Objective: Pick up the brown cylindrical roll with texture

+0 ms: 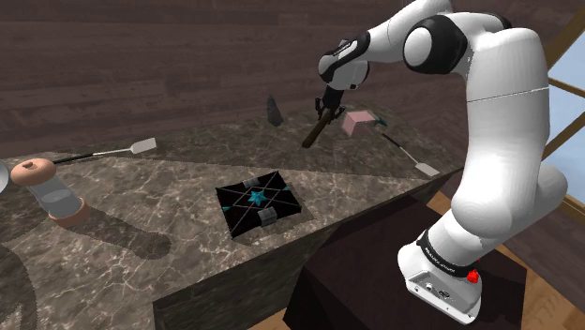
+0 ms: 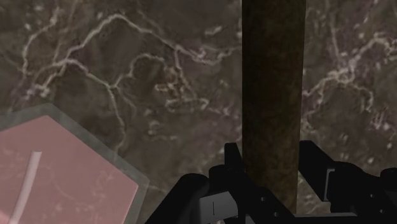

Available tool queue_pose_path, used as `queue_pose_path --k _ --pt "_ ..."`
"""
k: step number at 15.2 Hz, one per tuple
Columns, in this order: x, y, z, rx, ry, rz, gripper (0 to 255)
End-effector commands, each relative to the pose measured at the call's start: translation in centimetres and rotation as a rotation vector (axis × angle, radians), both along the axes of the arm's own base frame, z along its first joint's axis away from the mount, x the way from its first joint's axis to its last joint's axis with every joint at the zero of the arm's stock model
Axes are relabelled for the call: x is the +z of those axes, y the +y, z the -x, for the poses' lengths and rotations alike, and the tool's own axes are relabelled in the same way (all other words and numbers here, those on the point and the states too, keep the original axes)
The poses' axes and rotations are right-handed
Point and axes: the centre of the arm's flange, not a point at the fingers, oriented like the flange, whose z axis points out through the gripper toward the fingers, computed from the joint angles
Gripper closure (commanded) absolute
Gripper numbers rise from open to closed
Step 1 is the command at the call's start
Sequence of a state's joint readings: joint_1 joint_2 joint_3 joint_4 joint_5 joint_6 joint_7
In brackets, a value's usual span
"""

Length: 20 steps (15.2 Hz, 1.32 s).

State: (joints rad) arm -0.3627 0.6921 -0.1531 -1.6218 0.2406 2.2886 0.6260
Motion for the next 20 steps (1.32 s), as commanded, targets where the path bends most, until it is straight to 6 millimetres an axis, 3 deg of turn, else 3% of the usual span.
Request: queue_pose_path --k 1,3,18,20 --pt "0.0 0.0 0.0 0.0 -0.001 0.0 255" --pt "0.1 -0.1 0.0 0.0 -0.001 0.0 255" --pt "8.0 -0.1 0.0 0.0 -0.001 0.0 255" --pt "8.1 -0.1 0.0 0.0 -0.001 0.0 255"
